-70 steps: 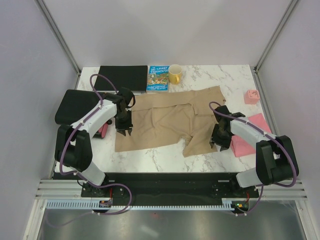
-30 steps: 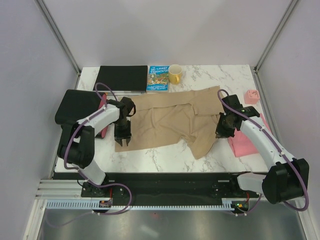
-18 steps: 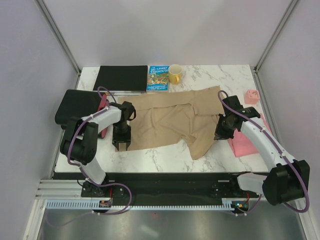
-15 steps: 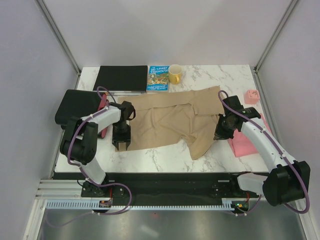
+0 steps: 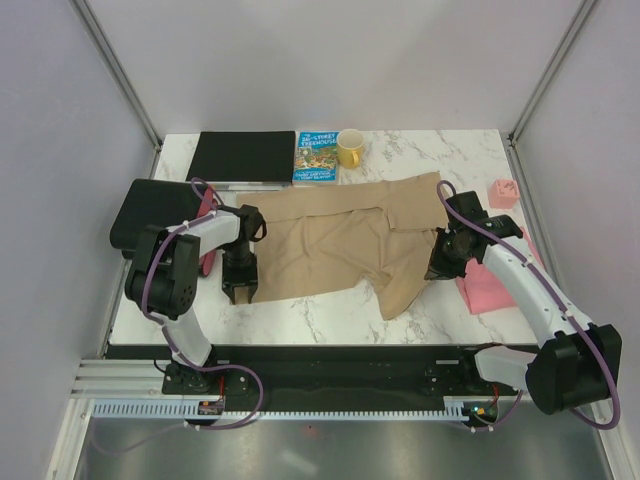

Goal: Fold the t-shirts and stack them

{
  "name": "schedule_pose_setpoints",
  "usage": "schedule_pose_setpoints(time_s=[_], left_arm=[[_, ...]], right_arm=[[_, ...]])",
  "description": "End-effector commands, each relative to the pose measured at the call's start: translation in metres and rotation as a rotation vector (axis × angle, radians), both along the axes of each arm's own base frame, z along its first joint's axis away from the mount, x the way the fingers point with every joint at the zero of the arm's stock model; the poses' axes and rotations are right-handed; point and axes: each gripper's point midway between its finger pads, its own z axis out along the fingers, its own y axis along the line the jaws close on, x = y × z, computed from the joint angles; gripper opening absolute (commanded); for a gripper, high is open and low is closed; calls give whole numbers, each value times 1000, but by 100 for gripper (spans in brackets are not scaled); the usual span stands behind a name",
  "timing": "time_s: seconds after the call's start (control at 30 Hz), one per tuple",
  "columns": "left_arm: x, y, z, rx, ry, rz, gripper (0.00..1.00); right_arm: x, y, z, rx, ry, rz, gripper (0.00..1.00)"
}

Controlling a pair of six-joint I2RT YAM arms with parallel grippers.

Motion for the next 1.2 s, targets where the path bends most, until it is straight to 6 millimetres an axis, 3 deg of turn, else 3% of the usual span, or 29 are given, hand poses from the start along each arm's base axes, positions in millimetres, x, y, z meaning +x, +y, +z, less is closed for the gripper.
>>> schedule_pose_setpoints(time_s=[0.0,0.17,0.37,0.43,0.47,0.67,0.87,1.17], left_arm=[[6,2,-10,13,-1,-5,47],[14,5,-5,29,-41,-5,30],[22,7,8,37,-95,-4,25],[25,6,13,35,-110,-6,15],[23,7,17,35,-104,-6,2],[30,4,43,15,-175,0,2],[39,5,62,11,-233,-16,2],[47,7,90,0,-353,-17,2]], right_arm=[[10,4,15,27,-63,4,0],[10,3,16,24,-66,-4,0],[15,-1,28,12,-110,-45,0],[19,-3,37,11,-137,-70,0],[20,-5,42,6,-155,-79,0],[26,-8,71,11,-237,-114,0],[17,3,75,85,-227,-122,0],[-1,2,112,143,-316,-147,0]])
